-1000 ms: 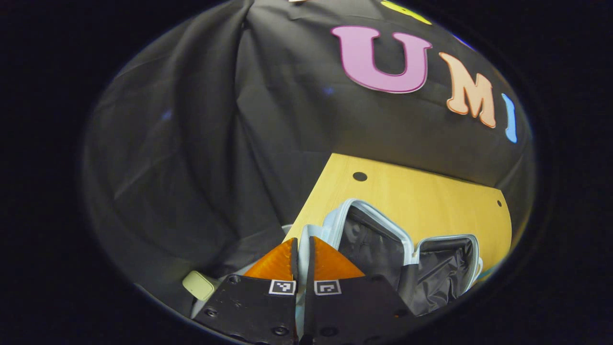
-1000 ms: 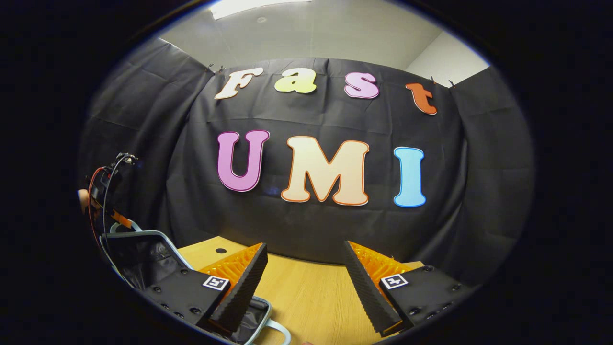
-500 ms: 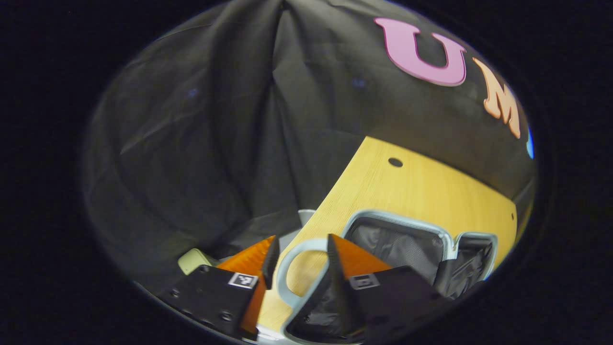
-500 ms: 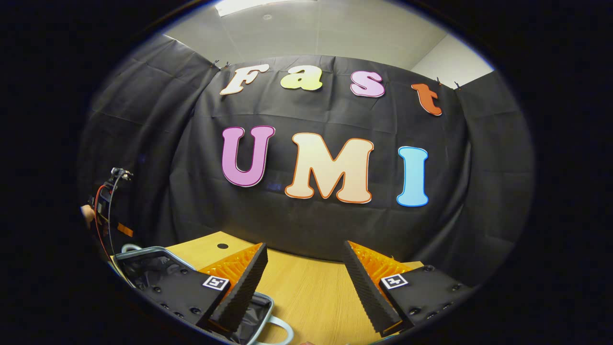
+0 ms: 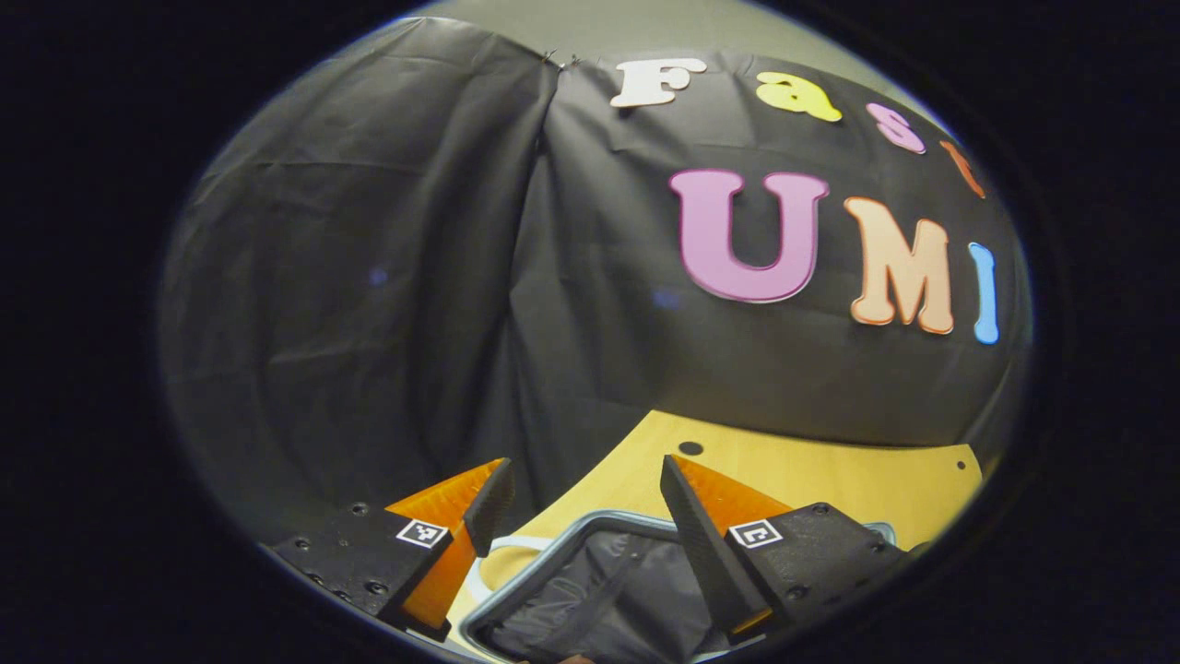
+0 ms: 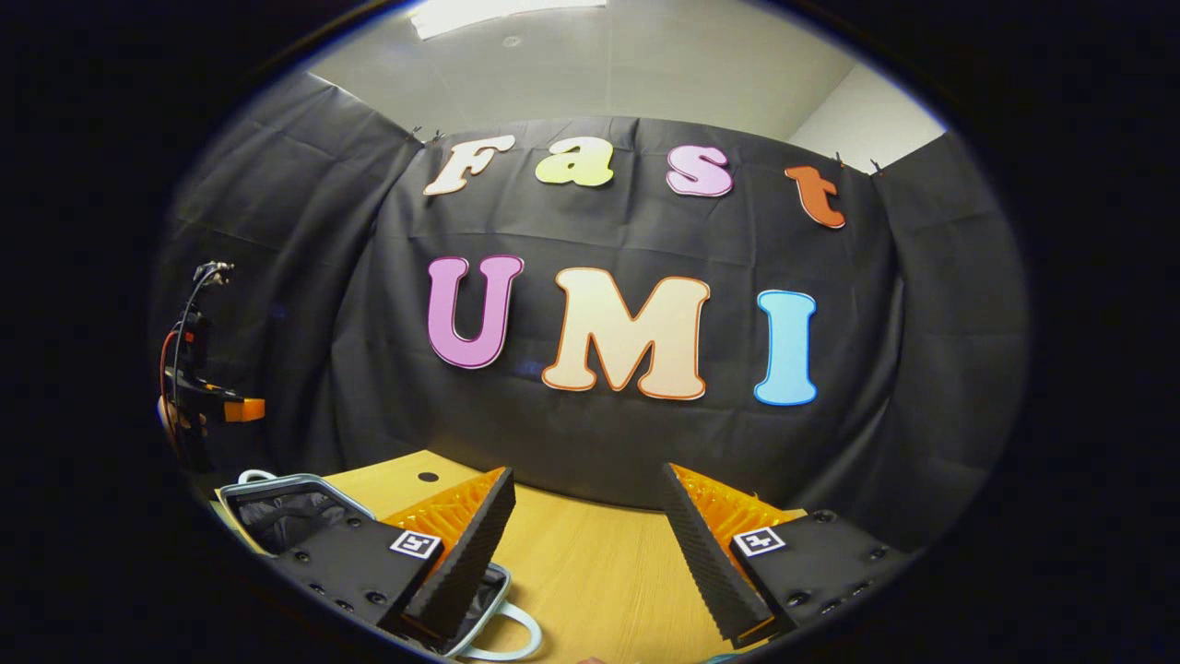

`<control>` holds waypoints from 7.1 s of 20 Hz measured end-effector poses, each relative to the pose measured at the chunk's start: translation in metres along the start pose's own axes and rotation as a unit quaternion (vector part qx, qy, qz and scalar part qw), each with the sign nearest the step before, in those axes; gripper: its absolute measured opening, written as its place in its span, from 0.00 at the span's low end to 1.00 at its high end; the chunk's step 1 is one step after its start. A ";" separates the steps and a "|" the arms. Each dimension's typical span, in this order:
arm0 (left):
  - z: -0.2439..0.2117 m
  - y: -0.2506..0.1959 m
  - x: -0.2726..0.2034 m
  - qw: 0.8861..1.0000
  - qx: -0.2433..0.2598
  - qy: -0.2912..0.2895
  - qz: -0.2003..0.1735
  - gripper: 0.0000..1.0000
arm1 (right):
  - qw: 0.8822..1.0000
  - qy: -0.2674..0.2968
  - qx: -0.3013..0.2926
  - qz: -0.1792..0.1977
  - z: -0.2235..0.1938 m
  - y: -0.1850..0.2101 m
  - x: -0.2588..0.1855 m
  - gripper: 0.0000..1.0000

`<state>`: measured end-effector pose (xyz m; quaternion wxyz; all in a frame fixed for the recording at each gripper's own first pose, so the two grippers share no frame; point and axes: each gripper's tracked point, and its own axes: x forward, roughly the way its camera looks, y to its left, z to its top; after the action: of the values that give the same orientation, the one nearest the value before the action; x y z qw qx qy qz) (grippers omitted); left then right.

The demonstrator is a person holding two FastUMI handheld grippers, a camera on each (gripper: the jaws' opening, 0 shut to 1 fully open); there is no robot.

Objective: First open the suitcase, pack the skin care products into it, and then close the suitcase.

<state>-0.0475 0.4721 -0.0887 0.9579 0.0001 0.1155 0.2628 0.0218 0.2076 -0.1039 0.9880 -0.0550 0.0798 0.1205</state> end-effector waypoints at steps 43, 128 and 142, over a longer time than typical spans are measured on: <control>-0.239 -0.486 -0.243 0.912 0.054 0.221 -0.342 0.91 | 0.999 0.048 0.007 -0.009 -0.074 -0.219 -0.089 0.99; -0.201 0.128 0.064 0.933 -0.065 0.353 -0.016 0.96 | 0.882 0.399 0.225 0.109 -0.247 0.145 -0.016 0.98; -0.177 0.139 0.081 0.910 -0.237 0.334 -0.060 0.94 | 0.891 0.393 0.209 0.086 -0.246 0.136 -0.019 0.92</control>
<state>-0.0892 0.6222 -0.2708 0.8492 -0.3212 0.3631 0.2092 -0.0659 0.3027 -0.3545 0.8506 0.1168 0.4890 0.1540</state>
